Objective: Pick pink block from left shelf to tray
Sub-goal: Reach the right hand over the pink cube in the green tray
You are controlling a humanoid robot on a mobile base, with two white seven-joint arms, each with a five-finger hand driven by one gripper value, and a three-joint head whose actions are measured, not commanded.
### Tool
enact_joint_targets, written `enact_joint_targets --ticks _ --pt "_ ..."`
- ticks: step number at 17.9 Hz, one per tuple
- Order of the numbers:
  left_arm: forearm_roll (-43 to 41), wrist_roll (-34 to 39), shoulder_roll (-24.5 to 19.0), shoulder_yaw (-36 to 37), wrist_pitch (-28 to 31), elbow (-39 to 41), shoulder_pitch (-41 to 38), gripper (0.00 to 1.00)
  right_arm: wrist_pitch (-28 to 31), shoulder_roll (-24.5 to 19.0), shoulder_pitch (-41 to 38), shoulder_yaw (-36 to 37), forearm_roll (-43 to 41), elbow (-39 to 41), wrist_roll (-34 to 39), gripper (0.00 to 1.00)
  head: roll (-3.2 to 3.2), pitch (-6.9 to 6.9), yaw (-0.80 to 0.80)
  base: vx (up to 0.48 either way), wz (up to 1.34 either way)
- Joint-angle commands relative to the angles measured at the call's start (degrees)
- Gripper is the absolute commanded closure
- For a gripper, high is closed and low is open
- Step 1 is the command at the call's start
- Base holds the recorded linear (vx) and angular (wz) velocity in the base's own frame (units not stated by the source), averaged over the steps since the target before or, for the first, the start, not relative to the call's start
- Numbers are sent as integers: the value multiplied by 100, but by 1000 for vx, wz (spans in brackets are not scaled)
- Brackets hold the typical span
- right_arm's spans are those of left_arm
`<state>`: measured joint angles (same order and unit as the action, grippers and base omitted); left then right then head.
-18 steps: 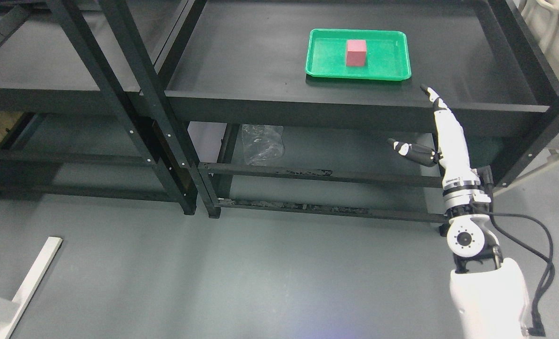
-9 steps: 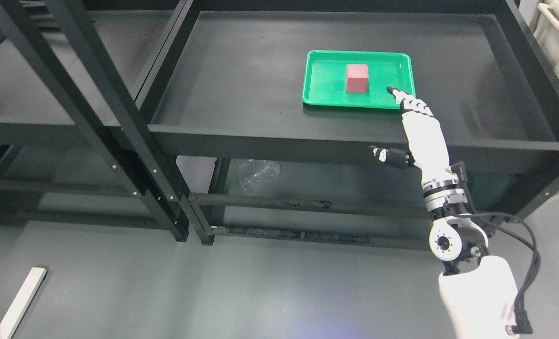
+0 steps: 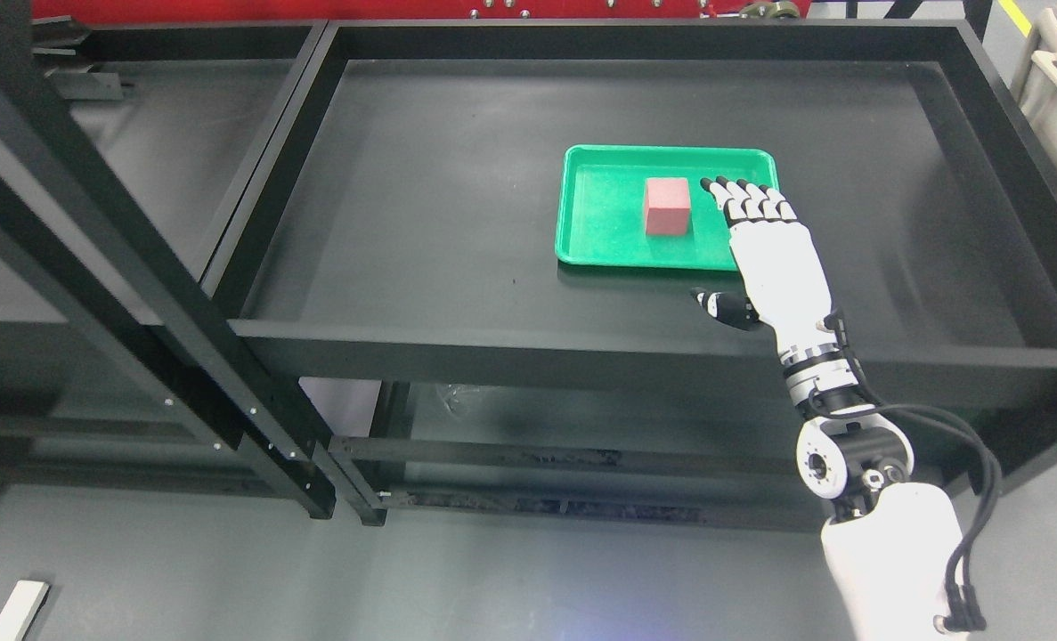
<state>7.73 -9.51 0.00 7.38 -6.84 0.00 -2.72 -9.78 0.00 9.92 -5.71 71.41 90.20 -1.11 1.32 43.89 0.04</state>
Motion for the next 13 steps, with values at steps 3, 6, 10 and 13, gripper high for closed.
enact_joint_targets --ticks 3,6,10,13 --pt "0 2 -100 0 -2 100 0 0 47 100 142 -140 2677 -107 128 1 0 0 0 243 -10" --pt "0 2 -100 0 7 100 0 0 117 100 186 -97 1951 -99 163 1 0 0 0 217 0" --pt "0 2 -100 0 7 100 0 0 82 100 186 -70 1499 -46 -282 1 0 0 0 201 0" --pt "0 2 -100 0 7 100 0 0 38 100 195 -149 1069 -46 -1014 1 0 0 0 171 0"
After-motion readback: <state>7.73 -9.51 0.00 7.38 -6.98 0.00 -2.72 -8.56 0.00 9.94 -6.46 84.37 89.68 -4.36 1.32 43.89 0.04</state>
